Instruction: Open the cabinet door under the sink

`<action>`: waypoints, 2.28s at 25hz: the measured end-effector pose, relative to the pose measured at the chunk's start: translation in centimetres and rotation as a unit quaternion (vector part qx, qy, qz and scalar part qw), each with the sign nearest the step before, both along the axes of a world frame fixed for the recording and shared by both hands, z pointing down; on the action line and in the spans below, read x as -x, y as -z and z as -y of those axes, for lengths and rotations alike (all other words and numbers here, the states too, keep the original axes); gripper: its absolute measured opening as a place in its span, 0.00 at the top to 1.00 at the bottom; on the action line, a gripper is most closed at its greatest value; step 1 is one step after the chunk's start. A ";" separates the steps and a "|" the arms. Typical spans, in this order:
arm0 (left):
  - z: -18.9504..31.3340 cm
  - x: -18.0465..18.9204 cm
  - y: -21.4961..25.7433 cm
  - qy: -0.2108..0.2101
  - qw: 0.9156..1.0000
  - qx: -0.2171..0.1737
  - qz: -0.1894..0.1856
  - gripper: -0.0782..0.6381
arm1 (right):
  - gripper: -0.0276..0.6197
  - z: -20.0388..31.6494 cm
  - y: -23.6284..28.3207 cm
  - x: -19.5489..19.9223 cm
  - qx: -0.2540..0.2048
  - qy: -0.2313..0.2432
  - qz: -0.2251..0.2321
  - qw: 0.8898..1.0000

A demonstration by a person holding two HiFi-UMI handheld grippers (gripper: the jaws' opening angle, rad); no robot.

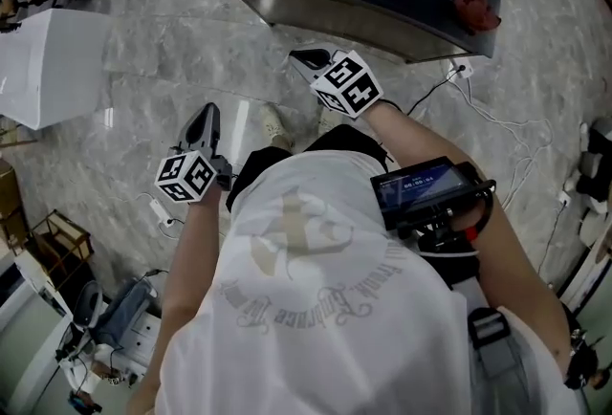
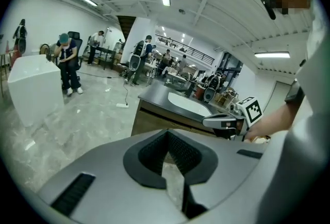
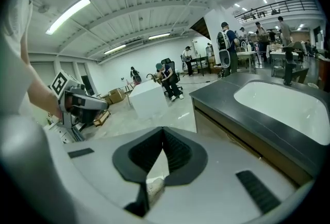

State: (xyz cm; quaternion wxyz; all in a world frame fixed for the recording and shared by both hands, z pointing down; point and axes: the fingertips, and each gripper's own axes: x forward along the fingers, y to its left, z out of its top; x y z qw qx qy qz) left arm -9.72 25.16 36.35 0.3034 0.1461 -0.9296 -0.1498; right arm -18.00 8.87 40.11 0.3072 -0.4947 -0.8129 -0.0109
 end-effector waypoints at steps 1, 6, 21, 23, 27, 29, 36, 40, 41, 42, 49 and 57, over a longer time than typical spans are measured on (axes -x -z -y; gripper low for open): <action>0.8 0.5 -0.3 -0.013 1.000 -0.002 0.000 0.88 | 0.94 0.5 -0.1 0.2 -0.002 -0.006 0.000 1.000; 3.3 2.9 -1.3 -0.072 0.997 0.004 0.003 0.88 | 0.94 1.6 -0.4 0.7 -0.014 -0.032 0.000 0.999; -1.3 4.5 -2.1 -0.163 0.986 -0.008 0.021 0.88 | 0.94 -1.8 -0.9 -1.1 -0.060 -0.115 -0.007 0.991; 0.1 4.7 -3.2 -0.172 0.985 -0.013 0.019 0.88 | 0.94 0.2 -1.7 -0.9 -0.075 -0.131 -0.008 0.989; -0.8 4.1 -5.4 -0.188 0.982 -0.023 0.000 0.88 | 0.94 0.5 -3.5 -1.4 -0.113 -0.158 -0.016 0.981; -2.7 4.6 -6.6 -0.190 0.981 -0.028 -0.010 0.88 | 0.94 -1.0 -4.6 -0.5 -0.140 -0.159 -0.016 0.977; -4.6 5.3 -9.2 -0.177 0.983 -0.030 -0.027 0.88 | 0.94 -1.7 -8.8 3.1 -0.218 -0.134 0.001 0.967; -3.8 5.8 -12.7 -0.136 0.989 -0.043 -0.051 0.88 | 0.94 -0.7 -13.3 6.6 -0.240 -0.102 0.014 0.965; -3.7 6.2 -13.5 -0.123 0.990 -0.048 -0.054 0.88 | 0.94 -0.5 -14.1 7.8 -0.242 -0.099 0.020 0.965; -3.7 6.2 -13.9 -0.110 0.991 -0.052 -0.057 0.88 | 0.94 -0.3 -14.6 8.8 -0.244 -0.100 0.026 0.964; -3.4 2.6 -15.1 -0.049 0.994 -0.069 -0.069 0.88 | 0.94 1.4 -14.0 10.8 -0.263 -0.094 0.066 0.958; -1.6 1.4 -20.3 -0.029 0.993 -0.079 -0.079 0.88 | 0.93 4.6 -16.8 14.6 -0.354 -0.079 0.125 0.923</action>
